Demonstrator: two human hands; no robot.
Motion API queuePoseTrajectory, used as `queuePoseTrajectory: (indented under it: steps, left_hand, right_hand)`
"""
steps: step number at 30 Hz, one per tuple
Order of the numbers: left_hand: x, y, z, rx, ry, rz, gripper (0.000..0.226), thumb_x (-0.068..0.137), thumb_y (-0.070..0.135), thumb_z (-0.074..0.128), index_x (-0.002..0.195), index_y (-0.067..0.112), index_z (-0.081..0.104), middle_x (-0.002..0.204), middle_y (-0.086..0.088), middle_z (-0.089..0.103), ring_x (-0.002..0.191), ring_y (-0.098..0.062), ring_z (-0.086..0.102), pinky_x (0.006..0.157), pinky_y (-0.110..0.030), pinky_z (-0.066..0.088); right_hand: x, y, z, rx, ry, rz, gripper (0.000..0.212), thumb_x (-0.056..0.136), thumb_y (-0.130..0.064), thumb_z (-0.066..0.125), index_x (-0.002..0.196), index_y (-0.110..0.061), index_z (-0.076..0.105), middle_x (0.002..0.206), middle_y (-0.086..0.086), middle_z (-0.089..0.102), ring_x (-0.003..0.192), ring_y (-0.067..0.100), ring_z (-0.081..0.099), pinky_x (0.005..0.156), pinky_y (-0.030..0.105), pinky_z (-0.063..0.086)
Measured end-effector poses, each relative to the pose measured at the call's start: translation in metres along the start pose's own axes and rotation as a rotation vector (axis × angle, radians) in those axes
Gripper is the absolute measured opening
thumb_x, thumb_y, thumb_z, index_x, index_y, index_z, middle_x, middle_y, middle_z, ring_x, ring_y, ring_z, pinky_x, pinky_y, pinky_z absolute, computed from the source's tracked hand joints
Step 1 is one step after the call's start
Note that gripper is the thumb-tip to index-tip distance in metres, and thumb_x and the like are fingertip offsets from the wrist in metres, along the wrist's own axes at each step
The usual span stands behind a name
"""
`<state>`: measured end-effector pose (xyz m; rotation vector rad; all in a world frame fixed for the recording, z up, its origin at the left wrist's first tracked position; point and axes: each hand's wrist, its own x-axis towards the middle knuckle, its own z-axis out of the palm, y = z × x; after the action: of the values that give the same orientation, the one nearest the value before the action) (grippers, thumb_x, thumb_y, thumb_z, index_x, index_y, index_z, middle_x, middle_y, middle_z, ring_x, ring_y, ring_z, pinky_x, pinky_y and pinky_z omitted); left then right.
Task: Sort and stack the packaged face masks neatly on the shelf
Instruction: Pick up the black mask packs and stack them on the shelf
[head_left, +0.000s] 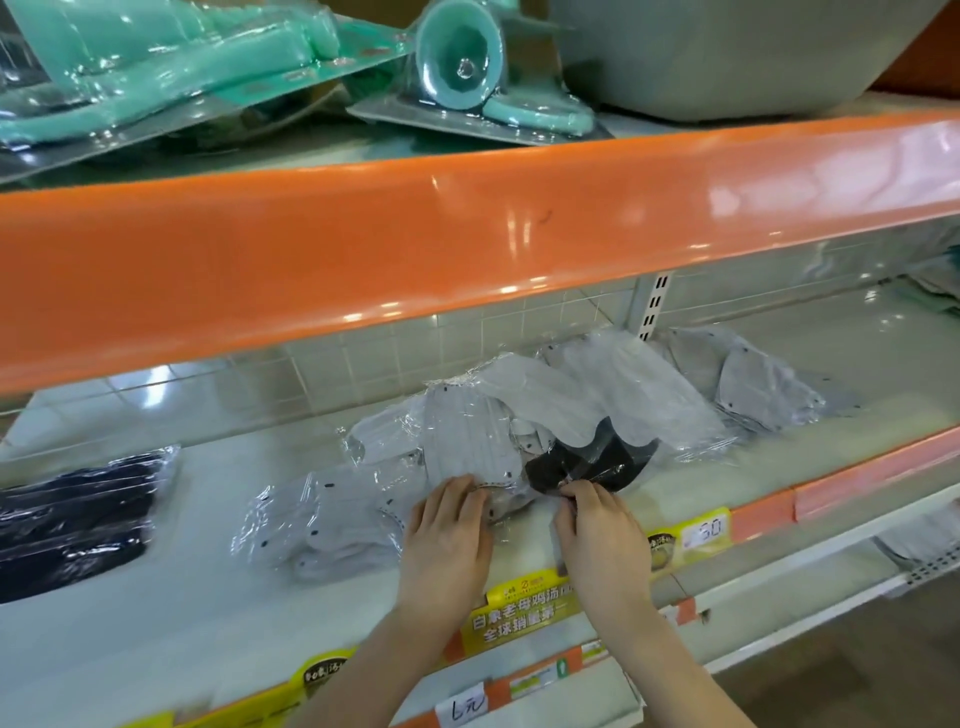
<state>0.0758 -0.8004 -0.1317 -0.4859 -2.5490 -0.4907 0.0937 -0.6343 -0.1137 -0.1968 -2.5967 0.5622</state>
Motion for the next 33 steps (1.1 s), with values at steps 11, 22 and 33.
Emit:
queuePoseTrajectory:
  steps: [11, 22, 33]
  left_hand:
    - [0.018, 0.011, -0.03, -0.356, -0.299, -0.208, 0.057, 0.091, 0.057, 0.02, 0.112, 0.024, 0.063, 0.114, 0.005, 0.063, 0.105, -0.014, 0.057, 0.088, -0.03, 0.043]
    - [0.025, -0.001, -0.075, -1.004, -0.075, -0.822, 0.014, 0.099, 0.011, 0.046, 0.098, 0.011, 0.059, 0.091, -0.015, 0.068, 0.086, -0.027, 0.068, 0.081, -0.046, 0.056]
    - [0.001, -0.079, -0.116, -0.761, 0.176, -0.953, 0.026, 0.094, 0.001, 0.045, 0.106, 0.018, 0.062, 0.103, -0.008, 0.069, 0.088, -0.021, 0.066, 0.074, -0.034, 0.056]
  right_hand:
    - [0.02, -0.03, -0.029, 0.421, 0.022, -0.075, 0.007, 0.09, -0.015, 0.064, 0.096, -0.014, 0.064, 0.086, -0.006, 0.065, 0.078, 0.012, 0.061, 0.063, 0.025, 0.046]
    - [-0.002, -0.076, -0.006, 0.348, -0.245, -0.488, 0.038, 0.08, -0.019, 0.05, 0.117, -0.018, 0.057, 0.119, -0.003, 0.06, 0.11, 0.017, 0.054, 0.089, 0.034, 0.05]
    - [0.002, -0.071, 0.01, 0.093, -0.068, -0.415, 0.047, 0.053, 0.002, 0.083, 0.089, -0.02, 0.063, 0.089, -0.004, 0.06, 0.076, 0.019, 0.062, 0.061, 0.028, 0.049]
